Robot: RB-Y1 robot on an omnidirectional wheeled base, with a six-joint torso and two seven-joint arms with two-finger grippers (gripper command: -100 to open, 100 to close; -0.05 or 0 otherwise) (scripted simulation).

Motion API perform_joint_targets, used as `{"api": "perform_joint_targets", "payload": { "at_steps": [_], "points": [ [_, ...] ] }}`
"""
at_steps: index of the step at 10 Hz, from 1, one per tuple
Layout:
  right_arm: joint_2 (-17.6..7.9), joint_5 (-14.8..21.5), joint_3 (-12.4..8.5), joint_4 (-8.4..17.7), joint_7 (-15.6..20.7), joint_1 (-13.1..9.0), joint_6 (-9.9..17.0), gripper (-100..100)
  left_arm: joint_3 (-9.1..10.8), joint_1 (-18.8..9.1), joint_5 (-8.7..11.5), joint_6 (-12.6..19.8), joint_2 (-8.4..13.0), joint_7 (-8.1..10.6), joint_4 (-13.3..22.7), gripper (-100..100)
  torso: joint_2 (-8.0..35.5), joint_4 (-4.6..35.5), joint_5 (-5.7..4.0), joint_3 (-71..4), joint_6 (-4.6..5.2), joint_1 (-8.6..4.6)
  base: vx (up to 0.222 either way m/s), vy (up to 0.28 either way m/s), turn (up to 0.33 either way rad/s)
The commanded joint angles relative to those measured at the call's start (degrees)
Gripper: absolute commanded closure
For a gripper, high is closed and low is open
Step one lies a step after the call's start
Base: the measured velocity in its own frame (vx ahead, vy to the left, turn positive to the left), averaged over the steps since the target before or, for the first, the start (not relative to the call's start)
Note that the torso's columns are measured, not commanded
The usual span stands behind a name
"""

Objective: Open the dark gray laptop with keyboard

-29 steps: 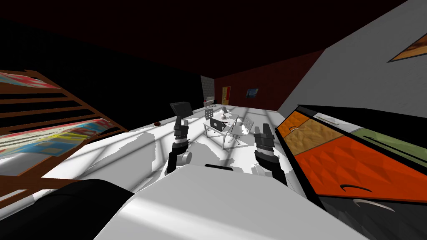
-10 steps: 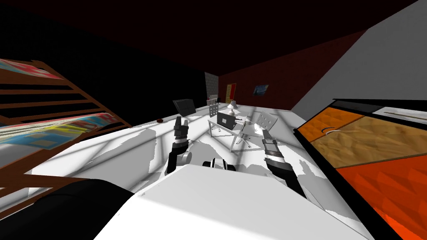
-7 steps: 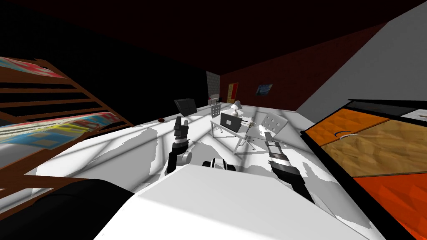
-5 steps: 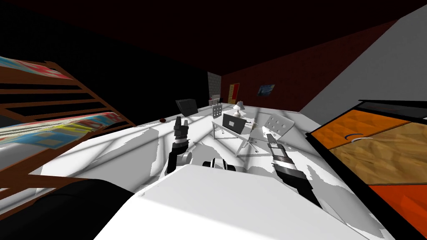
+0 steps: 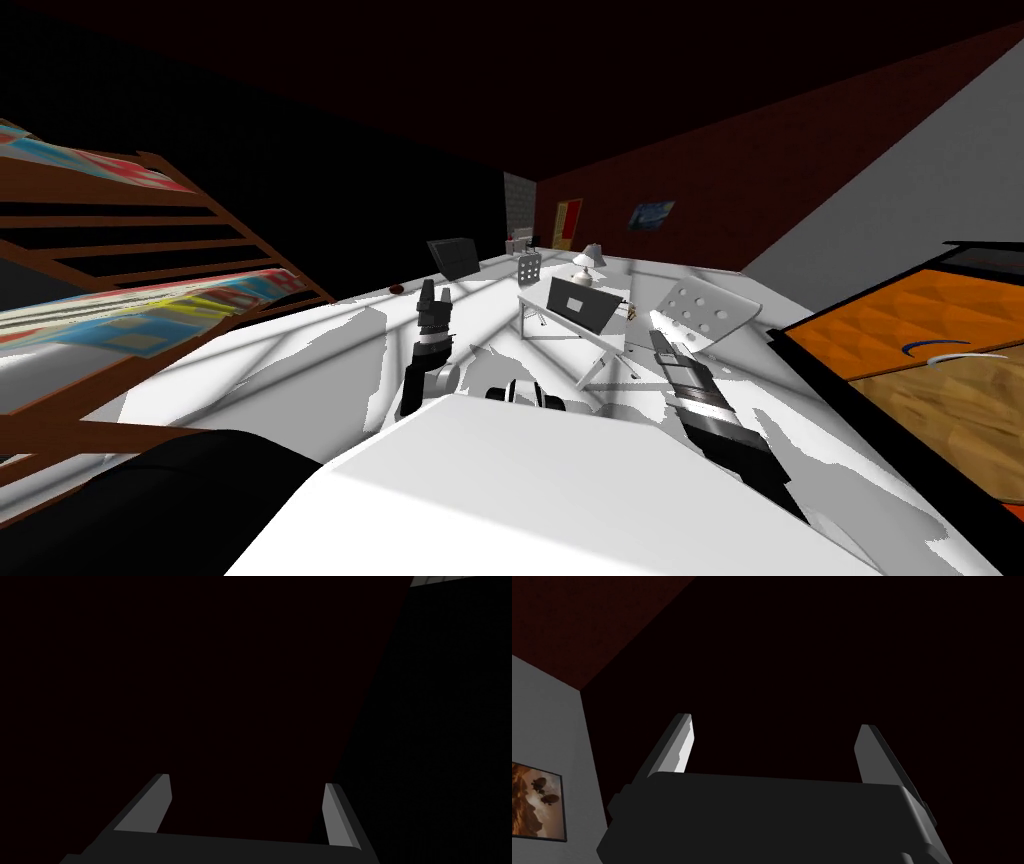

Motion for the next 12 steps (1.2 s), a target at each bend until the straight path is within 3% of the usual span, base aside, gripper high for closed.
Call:
{"api": "perform_joint_targets", "payload": {
  "at_steps": [1,3,4,6,7,8,9,11,12],
  "points": [
    [-0.21,0.32,-2.08,1.32,3.0,0.92,-0.03,-100,0.0,0.0,0.0,0.0,0.0,0.0,0.0,0,-0.05,-0.01,-0.06,-0.02,-0.01,-0.11,0.139,0.107,0.031],
    [-0.55,0.85,-5.71,3.36,6.78,2.57,0.44,-100,0.01,0.0,0.0,0.0,0.01,0.0,0.01,0,0.16,0.06,-0.09,0.12,-0.01,-0.18,0.175,0.142,0.1],
    [-0.55,0.85,-5.71,3.36,7.64,2.57,0.44,-100,0.0,0.0,0.0,0.0,0.0,0.0,0.0,0,0.0,0.01,0.0,0.02,-0.01,0.13,0.166,0.16,0.029],
    [-0.81,1.38,-9.15,5.65,11.45,4.2,0.96,-100,0.0,0.0,0.0,0.0,0.0,0.0,0.0,0,0.14,0.05,-0.01,0.1,-0.01,0.07,0.181,0.209,0.094],
    [-0.81,1.38,-9.4,5.65,12.33,4.2,0.96,-100,-0.01,0.0,0.0,0.0,-0.01,0.0,0.0,0,-0.01,0.01,0.02,0.02,-0.02,0.17,0.161,0.169,0.033],
    [-0.94,1.65,-11.26,6.89,14.42,4.99,1.25,-100,0.0,0.0,0.0,0.0,0.0,0.0,0.0,0,0.14,0.03,-0.04,0.07,0.01,-0.13,0.183,0.152,0.074],
    [-0.94,1.65,-11.26,6.89,14.69,4.99,1.25,-100,0.0,0.0,0.0,0.0,0.0,0.0,0.0,0,0.08,0.04,-0.09,0.07,-0.01,-0.2,0.136,0.127,0.038],
    [-1.19,2.19,-14.98,9.56,18.47,6.55,1.87,-100,0.0,0.0,0.0,0.0,0.0,0.0,0.0,0,0.16,0.06,-0.05,0.12,-0.01,-0.06,0.179,0.152,0.106],
    [-1.19,2.19,-14.98,9.56,19.39,6.55,1.87,-100,0.0,0.0,0.0,0.0,0.0,0.0,0.0,0,-0.06,-0.01,-0.02,-0.02,-0.01,0.03,0.191,0.127,0.023]
  ]
}}
